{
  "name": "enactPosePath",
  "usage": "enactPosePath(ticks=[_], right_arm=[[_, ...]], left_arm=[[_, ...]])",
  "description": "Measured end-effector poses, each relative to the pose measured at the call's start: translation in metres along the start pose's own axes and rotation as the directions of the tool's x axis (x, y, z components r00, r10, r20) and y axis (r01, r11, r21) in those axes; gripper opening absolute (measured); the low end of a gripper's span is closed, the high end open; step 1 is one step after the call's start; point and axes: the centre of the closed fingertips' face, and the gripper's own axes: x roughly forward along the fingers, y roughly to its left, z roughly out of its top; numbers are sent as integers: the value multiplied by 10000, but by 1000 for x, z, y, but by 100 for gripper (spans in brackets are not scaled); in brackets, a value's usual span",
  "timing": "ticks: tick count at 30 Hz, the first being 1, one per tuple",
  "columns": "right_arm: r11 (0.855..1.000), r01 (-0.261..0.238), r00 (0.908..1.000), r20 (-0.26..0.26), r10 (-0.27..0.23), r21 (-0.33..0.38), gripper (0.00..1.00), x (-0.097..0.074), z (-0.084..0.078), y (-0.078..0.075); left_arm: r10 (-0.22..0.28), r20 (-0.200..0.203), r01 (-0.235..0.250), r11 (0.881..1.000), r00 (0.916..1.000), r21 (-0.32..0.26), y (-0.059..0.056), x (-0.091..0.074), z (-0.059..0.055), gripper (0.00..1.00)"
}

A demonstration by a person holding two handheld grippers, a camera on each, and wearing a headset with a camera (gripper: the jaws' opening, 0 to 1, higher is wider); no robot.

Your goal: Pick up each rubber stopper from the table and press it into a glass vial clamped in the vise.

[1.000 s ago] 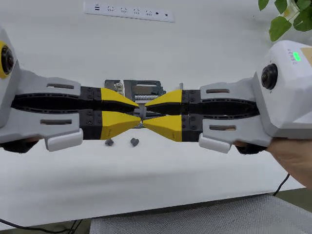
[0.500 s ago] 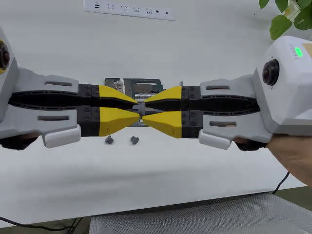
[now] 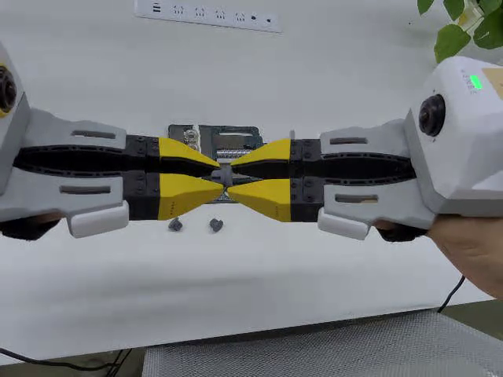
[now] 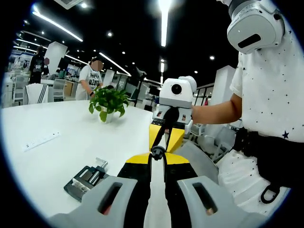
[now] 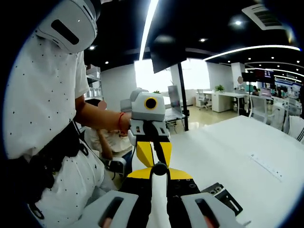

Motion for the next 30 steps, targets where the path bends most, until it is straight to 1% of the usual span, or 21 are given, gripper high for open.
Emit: enactPosePath(ticks=[2,6,9,10,13,19,24,26,27,29,30], right_arm=[[10000,-29,10000,-17,30,62,5,1,0,0],[9999,-42,10000,-32,43,156,5,1,-1,-1],[9998,-63,9999,-147,66,163,5,2,-1,-3],[9998,-70,9998,-176,73,159,5,2,-1,-4],[9998,-81,9998,-196,85,164,5,1,2,-7],[10000,55,9994,-351,-53,66,5,3,6,-19],[9998,135,9972,-730,-145,-149,5,5,5,-33],[9996,190,9961,-853,-207,-206,5,8,6,-38],[9994,237,9950,-967,-260,-246,5,9,6,-44],[9989,270,9929,-1147,-311,-375,5,11,6,-48],[9988,266,9917,-1243,-316,-414,5,14,6,-52]], left_arm=[[29,-54,-29,9999,10000,147,0,0,-2,6],[65,-96,-64,9999,9999,147,-1,0,-3,9],[184,-110,-183,9997,9998,162,0,-1,-5,17],[227,-96,-226,9996,9997,161,1,-2,-6,18],[354,-74,-353,9993,9993,141,4,-6,-7,18],[842,-100,-839,9962,9964,245,14,-14,-11,24],[1355,-163,-1348,9901,9906,396,26,-22,-17,31],[1607,-209,-1596,9860,9868,472,31,-26,-20,35],[1777,-241,-1761,9827,9838,575,34,-28,-23,37],[1920,-306,-1897,9796,9809,659,37,-30,-26,42],[2060,-380,-2029,9765,9778,733,39,-32,-30,44]])
